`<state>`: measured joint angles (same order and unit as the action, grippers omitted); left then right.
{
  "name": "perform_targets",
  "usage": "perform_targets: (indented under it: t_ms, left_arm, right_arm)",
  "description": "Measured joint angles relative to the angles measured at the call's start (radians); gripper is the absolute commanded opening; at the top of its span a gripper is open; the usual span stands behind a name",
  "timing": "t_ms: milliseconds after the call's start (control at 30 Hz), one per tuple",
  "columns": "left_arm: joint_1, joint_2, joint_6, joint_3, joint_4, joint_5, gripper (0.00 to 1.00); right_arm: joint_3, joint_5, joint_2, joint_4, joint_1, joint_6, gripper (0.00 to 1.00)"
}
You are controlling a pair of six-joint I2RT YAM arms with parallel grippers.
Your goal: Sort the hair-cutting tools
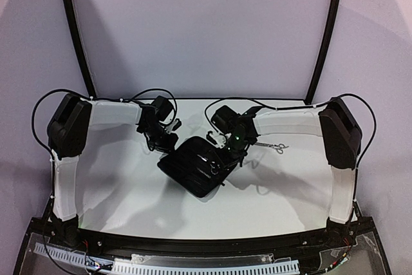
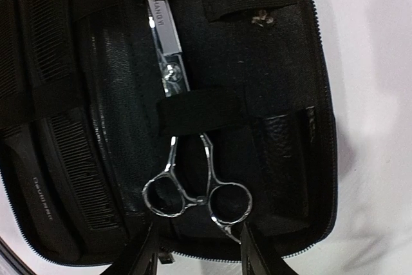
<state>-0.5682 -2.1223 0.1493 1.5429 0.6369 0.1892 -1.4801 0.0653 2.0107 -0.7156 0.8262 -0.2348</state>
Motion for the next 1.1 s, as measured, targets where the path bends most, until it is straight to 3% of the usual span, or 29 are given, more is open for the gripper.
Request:
perform_targets:
  t_ms: [1100]
  left_arm:
    - [0.0,0.0,-0.002,0.0,0.0,0.0,0.01]
  right_arm:
    - [-0.109,-0.12,0.112,-0.066,0.045,0.04,0.32]
